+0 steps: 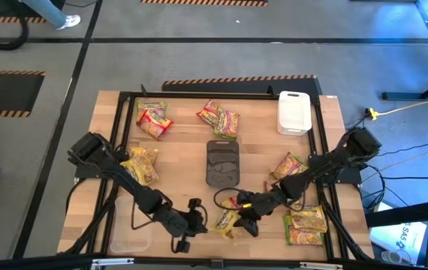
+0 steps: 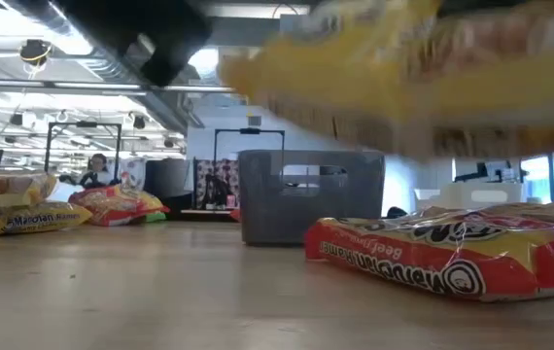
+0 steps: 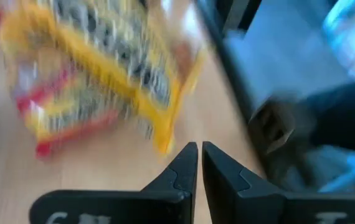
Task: Sort Maruchan noodles
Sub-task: Put the yellow noodle pack into the black bin
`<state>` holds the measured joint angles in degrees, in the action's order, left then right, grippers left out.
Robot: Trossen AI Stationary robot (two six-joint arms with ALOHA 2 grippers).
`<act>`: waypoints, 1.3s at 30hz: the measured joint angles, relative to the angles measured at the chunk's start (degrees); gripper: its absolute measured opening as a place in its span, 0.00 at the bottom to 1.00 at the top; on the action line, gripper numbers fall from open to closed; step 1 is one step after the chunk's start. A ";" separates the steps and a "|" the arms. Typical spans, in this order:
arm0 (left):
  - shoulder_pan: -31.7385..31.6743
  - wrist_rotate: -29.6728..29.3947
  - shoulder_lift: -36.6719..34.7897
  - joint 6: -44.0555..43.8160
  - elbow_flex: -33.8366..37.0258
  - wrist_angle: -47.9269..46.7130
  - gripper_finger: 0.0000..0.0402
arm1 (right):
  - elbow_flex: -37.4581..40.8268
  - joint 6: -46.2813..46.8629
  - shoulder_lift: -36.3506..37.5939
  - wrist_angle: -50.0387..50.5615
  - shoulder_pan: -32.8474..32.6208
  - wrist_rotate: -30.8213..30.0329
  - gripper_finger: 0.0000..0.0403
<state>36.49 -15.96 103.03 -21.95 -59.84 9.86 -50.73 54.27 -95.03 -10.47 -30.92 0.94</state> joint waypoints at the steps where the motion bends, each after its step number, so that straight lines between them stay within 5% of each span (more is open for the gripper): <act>1: -0.04 -0.13 -0.76 0.00 -0.02 1.04 0.05 | -0.03 -1.24 1.07 1.66 -0.64 -1.34 0.24; 9: -1.51 -6.05 -3.88 1.52 0.00 12.81 0.05 | -0.01 -5.31 7.21 9.38 -7.21 -14.28 0.24; 16: -5.60 -5.57 -3.97 2.15 0.00 14.85 0.09 | -0.01 -7.77 9.18 13.32 -11.60 -23.32 0.24; 31: -19.57 12.21 -3.88 -7.55 0.00 15.11 0.65 | 0.01 -15.92 10.40 21.75 -12.18 -30.15 0.24; 39: -21.76 12.95 -3.88 -4.05 0.02 13.98 0.73 | 0.03 -17.30 15.17 24.30 -7.43 -30.31 0.24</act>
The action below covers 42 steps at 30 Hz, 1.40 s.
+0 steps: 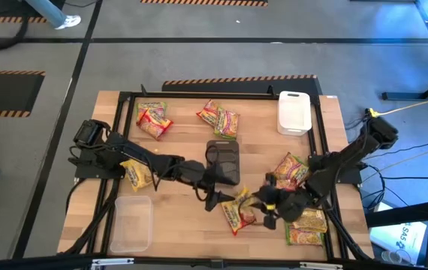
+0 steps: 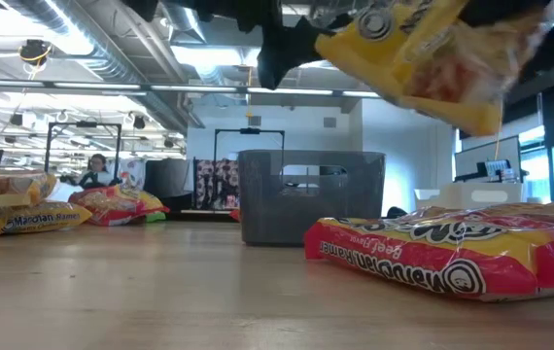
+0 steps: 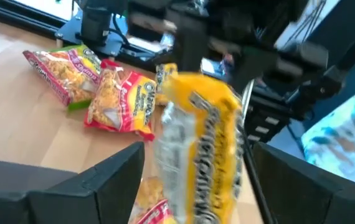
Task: Sort Maruchan noodles
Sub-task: Put the yellow noodle pack into the black bin
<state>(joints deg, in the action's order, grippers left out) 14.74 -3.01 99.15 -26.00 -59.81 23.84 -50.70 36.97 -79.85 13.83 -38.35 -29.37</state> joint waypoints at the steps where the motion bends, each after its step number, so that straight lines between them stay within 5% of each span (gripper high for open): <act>1: 0.00 0.00 0.00 0.45 0.00 -0.51 0.73 | 0.00 0.01 0.20 0.08 1.03 1.08 0.24; 12: 0.33 -0.17 0.33 2.57 0.07 -3.26 0.72 | 0.00 -1.87 0.63 -3.06 8.16 8.43 0.24; 16: 0.31 -4.53 0.35 2.18 0.09 -7.51 0.72 | 0.00 -3.56 0.63 -5.26 8.05 8.46 0.24; 23: 0.31 -2.02 0.35 2.48 0.09 -5.34 0.71 | 0.00 -5.64 0.61 -5.30 8.88 6.43 0.24; 36: -0.56 0.06 0.33 2.84 0.07 -5.63 0.33 | 0.00 -9.01 0.59 -7.90 8.88 3.90 0.34; 42: -1.60 1.52 -1.12 4.16 0.08 -7.52 0.31 | 0.00 -13.28 3.19 -6.19 8.91 7.85 0.49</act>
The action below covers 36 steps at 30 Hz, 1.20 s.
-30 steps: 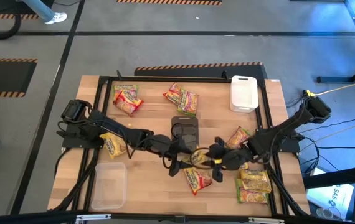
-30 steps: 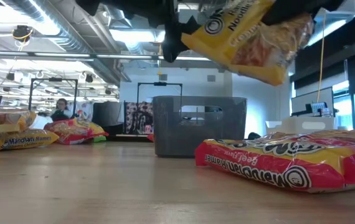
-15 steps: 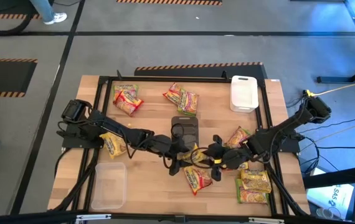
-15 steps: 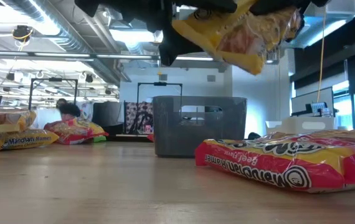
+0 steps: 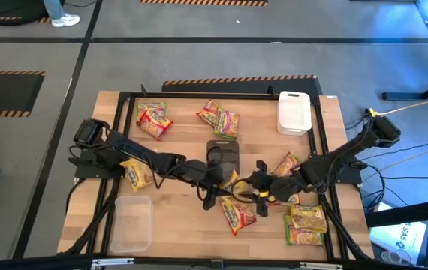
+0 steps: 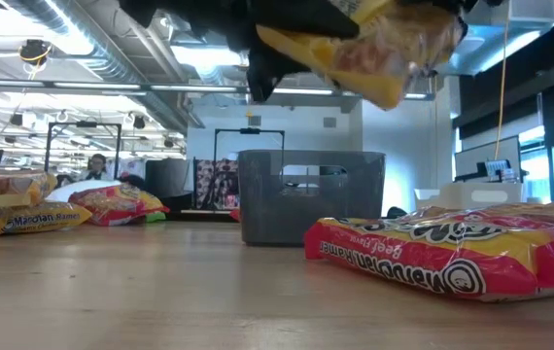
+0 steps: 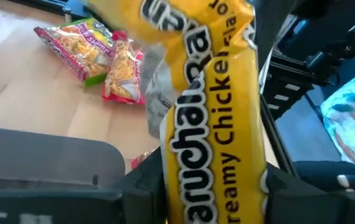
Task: Sort Maruchan noodles
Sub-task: Put the yellow noodle pack into the black bin
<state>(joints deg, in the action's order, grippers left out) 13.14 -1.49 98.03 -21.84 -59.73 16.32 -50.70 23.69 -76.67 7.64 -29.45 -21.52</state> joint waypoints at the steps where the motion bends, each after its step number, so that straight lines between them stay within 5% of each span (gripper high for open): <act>1: -0.29 0.11 -0.81 0.27 -0.03 -0.44 0.31 | -0.08 -0.01 1.76 1.08 0.02 1.09 0.51; 6: -2.10 -0.81 -5.22 3.06 -0.01 -7.70 0.31 | -0.30 -0.46 10.01 10.91 -3.28 -1.43 0.57; 13: -7.32 -0.57 -11.33 8.52 -0.19 -18.39 0.32 | 3.32 -1.60 13.47 17.54 -10.45 -19.39 0.59; 16: -10.54 -0.51 -12.05 11.86 -1.69 -25.69 0.32 | 7.52 -1.69 13.43 16.77 -10.05 -21.54 0.59; 30: -19.97 -0.49 3.97 30.01 -36.36 -72.40 0.32 | 21.53 1.89 13.40 8.31 -2.28 -20.92 0.59; 36: -21.19 0.89 10.85 32.60 -45.45 -78.59 0.32 | 23.07 3.47 13.40 6.93 -2.39 -19.94 0.59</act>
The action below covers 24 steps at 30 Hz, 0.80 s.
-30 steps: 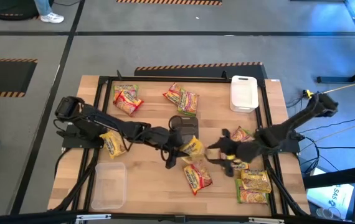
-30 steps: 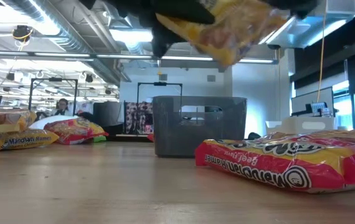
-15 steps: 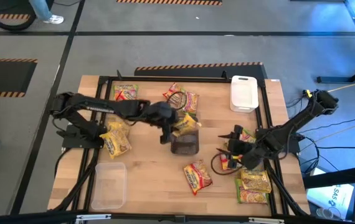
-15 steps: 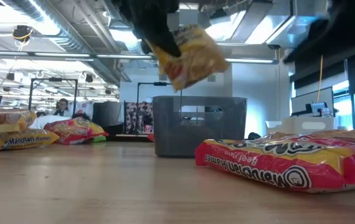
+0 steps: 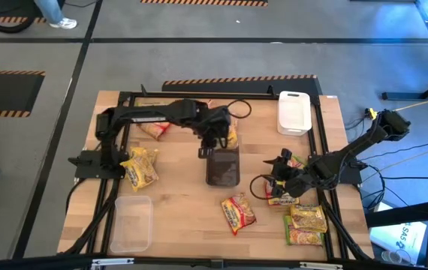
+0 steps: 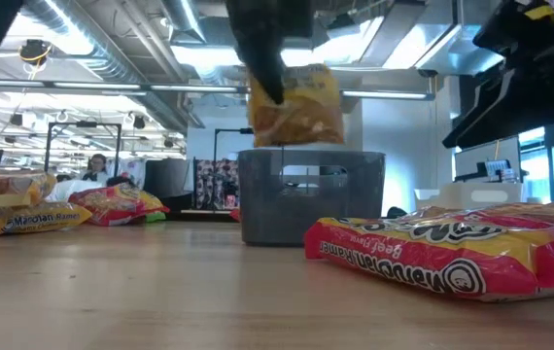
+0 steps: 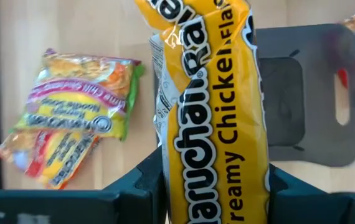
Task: Sort Maruchan noodles
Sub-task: Put the yellow noodle pack into the black bin
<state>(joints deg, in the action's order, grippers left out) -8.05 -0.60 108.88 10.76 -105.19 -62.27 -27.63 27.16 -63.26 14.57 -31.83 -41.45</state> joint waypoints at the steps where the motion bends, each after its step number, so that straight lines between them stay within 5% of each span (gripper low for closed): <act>1: 0.02 0.65 0.75 0.30 0.00 0.27 0.32 | 0.16 0.04 0.00 -0.52 0.00 0.02 0.59; 24: -1.01 1.59 9.25 3.59 0.02 2.55 0.32 | 0.22 0.68 0.00 -1.49 0.00 0.07 0.59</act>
<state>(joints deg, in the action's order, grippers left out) -9.06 0.99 118.13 14.35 -105.17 -59.72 -27.41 27.83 -63.26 13.08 -31.83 -41.39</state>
